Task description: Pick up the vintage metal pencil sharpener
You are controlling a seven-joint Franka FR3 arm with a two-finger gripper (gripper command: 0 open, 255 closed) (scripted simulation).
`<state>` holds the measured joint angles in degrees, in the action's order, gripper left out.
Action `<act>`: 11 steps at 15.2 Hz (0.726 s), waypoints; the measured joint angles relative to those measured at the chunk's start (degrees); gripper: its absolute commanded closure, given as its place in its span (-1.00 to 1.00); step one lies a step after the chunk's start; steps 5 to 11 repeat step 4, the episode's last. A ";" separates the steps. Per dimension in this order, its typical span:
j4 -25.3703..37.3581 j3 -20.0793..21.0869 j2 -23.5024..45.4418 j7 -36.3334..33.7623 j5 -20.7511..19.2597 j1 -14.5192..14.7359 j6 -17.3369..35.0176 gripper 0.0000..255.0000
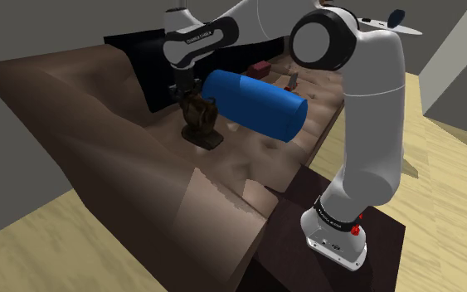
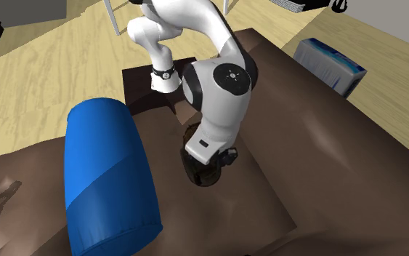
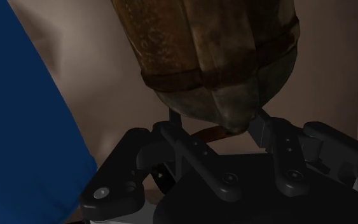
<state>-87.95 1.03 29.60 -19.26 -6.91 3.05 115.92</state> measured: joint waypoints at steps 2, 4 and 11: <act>0.99 0.02 -0.47 0.16 0.08 0.00 -1.45 1.00; 1.57 0.02 -0.93 0.32 0.14 -0.04 -2.48 1.00; 1.57 0.02 -0.93 0.32 0.14 -0.04 -2.48 1.00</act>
